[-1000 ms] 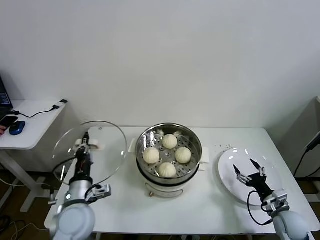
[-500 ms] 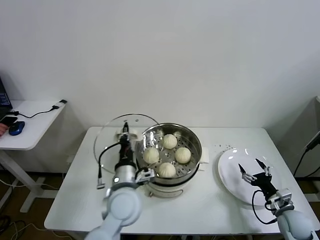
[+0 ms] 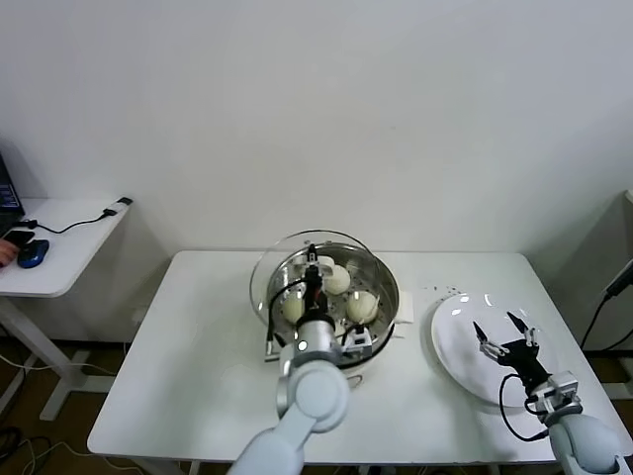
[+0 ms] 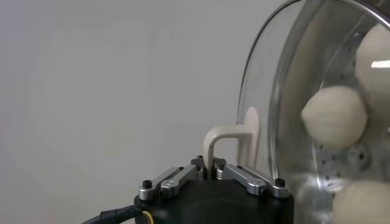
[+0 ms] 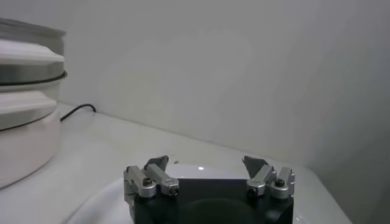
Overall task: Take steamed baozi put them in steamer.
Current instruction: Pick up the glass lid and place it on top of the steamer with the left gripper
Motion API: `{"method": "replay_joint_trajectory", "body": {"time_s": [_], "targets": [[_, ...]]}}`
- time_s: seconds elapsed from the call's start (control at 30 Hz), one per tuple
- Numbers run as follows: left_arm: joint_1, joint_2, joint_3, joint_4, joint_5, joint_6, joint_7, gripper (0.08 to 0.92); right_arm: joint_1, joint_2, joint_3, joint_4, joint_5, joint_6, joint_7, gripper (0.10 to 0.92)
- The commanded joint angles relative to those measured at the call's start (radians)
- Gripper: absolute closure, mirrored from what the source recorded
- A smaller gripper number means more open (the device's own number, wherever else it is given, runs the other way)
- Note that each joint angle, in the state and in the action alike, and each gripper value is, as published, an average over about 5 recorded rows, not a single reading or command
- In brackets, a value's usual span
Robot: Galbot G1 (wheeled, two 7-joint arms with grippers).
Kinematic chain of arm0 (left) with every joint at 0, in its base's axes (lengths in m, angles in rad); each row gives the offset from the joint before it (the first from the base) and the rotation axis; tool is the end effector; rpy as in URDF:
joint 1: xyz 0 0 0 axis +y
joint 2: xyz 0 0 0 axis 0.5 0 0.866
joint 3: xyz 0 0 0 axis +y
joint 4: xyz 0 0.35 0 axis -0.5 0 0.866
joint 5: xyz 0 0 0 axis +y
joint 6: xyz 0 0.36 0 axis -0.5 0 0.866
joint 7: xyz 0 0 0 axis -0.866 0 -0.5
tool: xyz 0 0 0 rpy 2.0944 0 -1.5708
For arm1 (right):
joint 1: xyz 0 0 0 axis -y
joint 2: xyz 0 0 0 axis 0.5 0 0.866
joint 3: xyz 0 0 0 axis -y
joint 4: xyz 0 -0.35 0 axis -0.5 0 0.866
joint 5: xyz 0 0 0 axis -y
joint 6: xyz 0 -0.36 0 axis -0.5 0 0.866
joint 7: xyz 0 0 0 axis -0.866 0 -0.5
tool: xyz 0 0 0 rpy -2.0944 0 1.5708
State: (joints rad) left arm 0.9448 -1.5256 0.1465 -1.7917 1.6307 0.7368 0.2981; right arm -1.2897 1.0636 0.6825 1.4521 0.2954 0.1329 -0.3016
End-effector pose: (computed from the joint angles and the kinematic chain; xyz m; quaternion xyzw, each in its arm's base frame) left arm 0.3026 -0.2057 -0.2511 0.0245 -0.7293 -0.6835 0.0154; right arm 0.2668 -0.2402 -0.3912 0.0736 -0.9874 0.1037 0.0943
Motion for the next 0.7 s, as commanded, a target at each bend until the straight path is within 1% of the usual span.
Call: {"method": "replay_joint_trajectory", "body": {"time_s": [0.03, 0.7], "targets": [[-0.033, -0.067, 0.045, 0.126, 0.020, 0.049, -0.012, 0.850, 0.002, 0.001, 0.005, -0.008, -0.001, 0.004, 0.000, 0.203], [-0.016, -0.059, 0.041, 0.131, 0.020, 0.049, -0.014, 0.850, 0.009, 0.007, 0.011, -0.020, -0.002, 0.010, -0.003, 0.203]]}}
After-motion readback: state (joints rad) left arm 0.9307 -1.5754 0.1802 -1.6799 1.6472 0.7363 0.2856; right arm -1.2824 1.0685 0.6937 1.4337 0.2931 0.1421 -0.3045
